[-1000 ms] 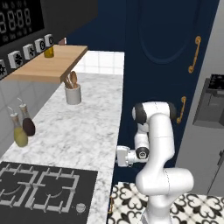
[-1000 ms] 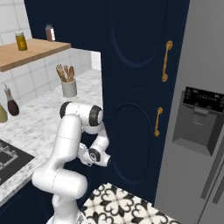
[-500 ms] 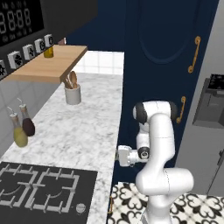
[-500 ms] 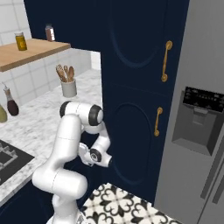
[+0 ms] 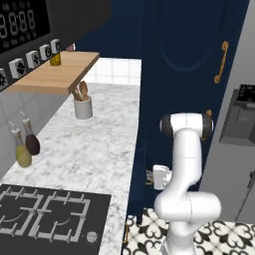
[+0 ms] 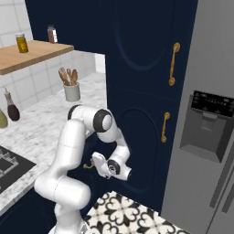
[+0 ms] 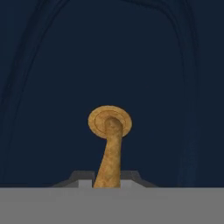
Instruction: Take a straw from the drawer in front and place it inside the glass cup on the dining counter.
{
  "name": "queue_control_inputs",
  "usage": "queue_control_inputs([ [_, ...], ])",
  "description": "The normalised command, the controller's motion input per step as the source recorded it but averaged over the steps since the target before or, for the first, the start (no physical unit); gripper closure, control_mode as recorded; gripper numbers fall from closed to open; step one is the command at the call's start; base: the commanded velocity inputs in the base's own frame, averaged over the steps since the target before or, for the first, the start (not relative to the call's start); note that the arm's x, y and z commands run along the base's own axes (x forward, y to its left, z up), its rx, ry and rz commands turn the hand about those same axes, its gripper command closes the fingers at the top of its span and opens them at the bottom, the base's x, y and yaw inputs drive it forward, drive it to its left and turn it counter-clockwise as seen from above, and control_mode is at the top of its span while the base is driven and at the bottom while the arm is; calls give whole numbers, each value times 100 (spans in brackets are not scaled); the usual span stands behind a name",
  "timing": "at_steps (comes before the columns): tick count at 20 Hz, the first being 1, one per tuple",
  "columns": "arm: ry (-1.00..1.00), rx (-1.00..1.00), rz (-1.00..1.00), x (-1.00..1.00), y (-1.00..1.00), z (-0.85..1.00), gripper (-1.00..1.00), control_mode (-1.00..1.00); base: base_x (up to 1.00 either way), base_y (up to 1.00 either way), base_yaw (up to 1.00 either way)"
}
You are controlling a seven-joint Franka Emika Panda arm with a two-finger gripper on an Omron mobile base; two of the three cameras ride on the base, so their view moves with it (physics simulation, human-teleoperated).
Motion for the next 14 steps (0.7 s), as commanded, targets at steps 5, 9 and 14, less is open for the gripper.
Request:
queue_control_inputs([
  [5, 0, 3, -1, -16, -100, 0, 100, -100, 0, 0, 0],
  [9, 0, 4, 0, -3, -100, 0, 100, -100, 0, 0, 0],
  [14, 0, 5, 0, 0, -100, 0, 100, -100, 0, 0, 0],
])
